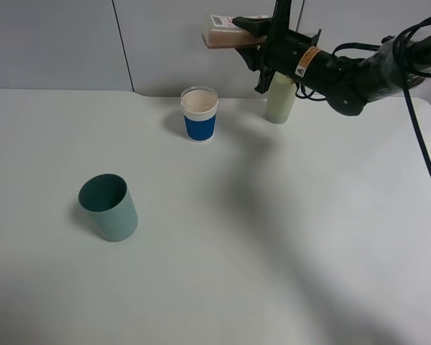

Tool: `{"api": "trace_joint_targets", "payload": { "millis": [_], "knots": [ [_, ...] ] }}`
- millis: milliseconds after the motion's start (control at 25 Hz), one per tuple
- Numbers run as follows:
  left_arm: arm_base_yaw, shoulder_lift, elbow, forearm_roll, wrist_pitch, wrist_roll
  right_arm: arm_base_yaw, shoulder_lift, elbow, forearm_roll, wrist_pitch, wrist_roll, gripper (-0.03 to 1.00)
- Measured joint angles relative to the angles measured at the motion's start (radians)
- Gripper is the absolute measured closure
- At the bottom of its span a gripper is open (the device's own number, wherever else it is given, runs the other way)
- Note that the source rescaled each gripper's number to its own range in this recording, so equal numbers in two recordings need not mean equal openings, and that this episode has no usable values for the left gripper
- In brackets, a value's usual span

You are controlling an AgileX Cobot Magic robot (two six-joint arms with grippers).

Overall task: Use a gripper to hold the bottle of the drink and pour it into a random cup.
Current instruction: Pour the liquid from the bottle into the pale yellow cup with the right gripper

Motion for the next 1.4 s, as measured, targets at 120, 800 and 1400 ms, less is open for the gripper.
{"api": "trace_joint_targets", "payload": {
  "millis": [120, 800, 1400],
  "knots": [
    [0.000, 0.000, 0.000, 0.000, 0.000, 0.000, 0.000, 0.000, 0.000, 0.016, 0.000, 0.000, 0.96],
    [0.000, 0.000, 0.000, 0.000, 0.000, 0.000, 0.009, 0.000, 0.000, 0.021, -0.005, 0.000, 0.96],
    [0.000, 0.000, 0.000, 0.000, 0.000, 0.000, 0.030, 0.000, 0.000, 0.073, -0.029, 0.000, 0.96]
  ]
}}
